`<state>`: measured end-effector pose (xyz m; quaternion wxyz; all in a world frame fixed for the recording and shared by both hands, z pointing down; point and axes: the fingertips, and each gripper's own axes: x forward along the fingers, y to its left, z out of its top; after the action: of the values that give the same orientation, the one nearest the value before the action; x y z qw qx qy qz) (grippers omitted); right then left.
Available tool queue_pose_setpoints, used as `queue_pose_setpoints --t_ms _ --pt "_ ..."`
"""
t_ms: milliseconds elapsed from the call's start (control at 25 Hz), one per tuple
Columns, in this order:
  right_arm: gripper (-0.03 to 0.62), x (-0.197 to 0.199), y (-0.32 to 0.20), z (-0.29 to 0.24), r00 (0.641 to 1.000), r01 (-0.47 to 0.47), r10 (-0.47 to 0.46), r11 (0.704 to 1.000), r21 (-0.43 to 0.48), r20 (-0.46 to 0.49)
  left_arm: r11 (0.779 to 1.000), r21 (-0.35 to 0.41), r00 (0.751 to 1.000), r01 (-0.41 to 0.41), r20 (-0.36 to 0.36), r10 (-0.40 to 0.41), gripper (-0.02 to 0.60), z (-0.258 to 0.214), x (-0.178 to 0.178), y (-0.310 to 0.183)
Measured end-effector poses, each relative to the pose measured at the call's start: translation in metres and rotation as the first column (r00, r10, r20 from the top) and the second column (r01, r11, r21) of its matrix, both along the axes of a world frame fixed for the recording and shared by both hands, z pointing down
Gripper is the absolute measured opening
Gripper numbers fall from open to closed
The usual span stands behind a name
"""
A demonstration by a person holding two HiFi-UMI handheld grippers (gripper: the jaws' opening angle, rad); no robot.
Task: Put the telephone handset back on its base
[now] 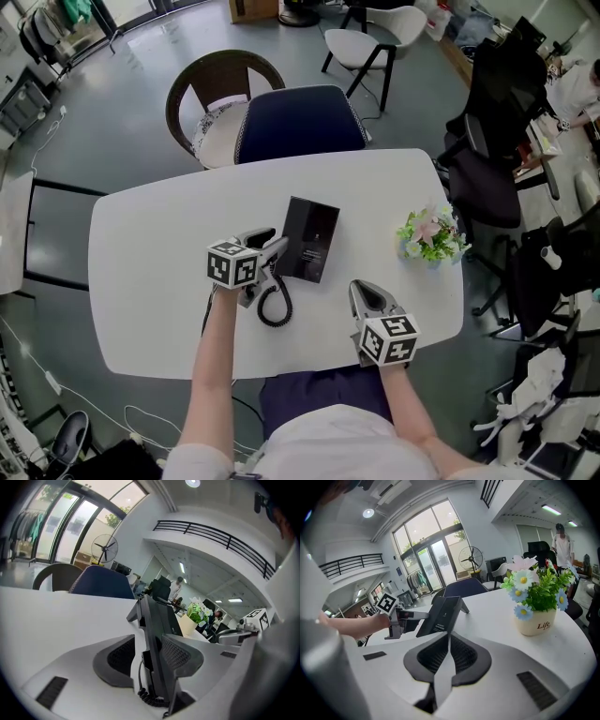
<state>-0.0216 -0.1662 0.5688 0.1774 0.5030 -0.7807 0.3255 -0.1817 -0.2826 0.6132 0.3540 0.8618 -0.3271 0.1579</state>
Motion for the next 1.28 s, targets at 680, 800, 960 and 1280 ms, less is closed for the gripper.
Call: queue_pose_setpoints --t_ms 680,800,960,1280 --pt "0.038 0.004 0.008 -0.002 1.000 -0.008 0.008 1.000 -0.004 -0.001 0.996 -0.088 0.997 -0.034 0.060 0.040 0.109 -0.001 0.010 0.007" --pt "0.038 0.005 0.010 0.000 1.000 -0.012 0.012 1.000 -0.011 -0.003 0.989 -0.126 0.997 -0.072 -0.050 0.067 0.092 -0.003 0.009 0.007" --pt "0.038 0.006 0.009 0.003 1.000 -0.016 0.016 1.000 -0.020 -0.010 0.983 -0.149 0.982 -0.108 -0.171 0.082 0.081 -0.004 0.007 0.006" --pt "0.038 0.002 0.008 0.010 1.000 -0.012 0.011 0.999 -0.042 -0.025 0.977 -0.176 0.928 -0.120 -0.369 0.047 0.077 -0.004 0.005 0.006"
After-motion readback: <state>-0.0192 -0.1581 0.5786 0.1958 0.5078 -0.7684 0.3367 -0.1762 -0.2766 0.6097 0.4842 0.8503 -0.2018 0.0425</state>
